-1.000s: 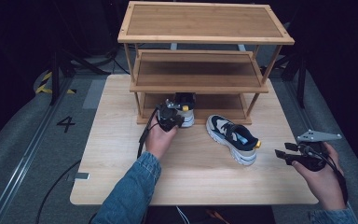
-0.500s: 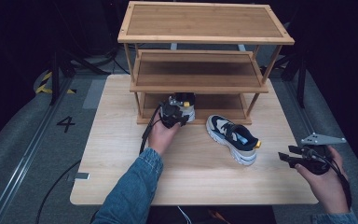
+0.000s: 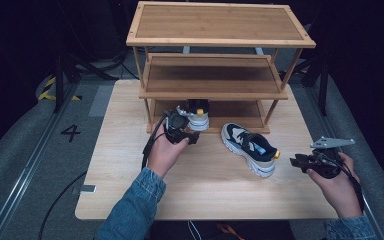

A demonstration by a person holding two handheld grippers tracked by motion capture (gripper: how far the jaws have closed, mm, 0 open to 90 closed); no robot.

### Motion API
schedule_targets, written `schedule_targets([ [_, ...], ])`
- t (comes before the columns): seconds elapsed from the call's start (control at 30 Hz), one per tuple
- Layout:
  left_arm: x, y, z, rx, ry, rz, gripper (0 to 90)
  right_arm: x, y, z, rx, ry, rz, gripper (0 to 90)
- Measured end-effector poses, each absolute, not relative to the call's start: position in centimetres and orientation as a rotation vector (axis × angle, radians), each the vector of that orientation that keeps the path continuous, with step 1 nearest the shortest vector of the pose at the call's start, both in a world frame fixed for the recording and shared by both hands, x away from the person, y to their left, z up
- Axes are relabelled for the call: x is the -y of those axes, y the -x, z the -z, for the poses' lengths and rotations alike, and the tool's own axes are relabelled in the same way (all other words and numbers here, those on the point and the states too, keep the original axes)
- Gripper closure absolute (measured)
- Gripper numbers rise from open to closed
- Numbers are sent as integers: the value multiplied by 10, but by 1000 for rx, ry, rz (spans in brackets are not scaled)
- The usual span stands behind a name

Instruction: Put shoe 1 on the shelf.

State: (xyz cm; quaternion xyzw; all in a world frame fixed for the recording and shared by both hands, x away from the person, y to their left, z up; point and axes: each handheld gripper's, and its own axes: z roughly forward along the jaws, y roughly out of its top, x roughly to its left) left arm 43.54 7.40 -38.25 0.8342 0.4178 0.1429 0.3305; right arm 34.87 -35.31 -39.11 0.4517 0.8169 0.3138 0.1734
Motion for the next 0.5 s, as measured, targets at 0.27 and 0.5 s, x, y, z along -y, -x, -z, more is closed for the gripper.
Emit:
schedule_targets([
  [0.27, -97, -422, 379, -1165, -2205, -411, 289, 339, -367, 399, -2342, -1259, -872, 833],
  [0.5, -120, -409, 382, -1247, -2217, -402, 257, 334, -385, 405, -2335, -1265, -859, 833],
])
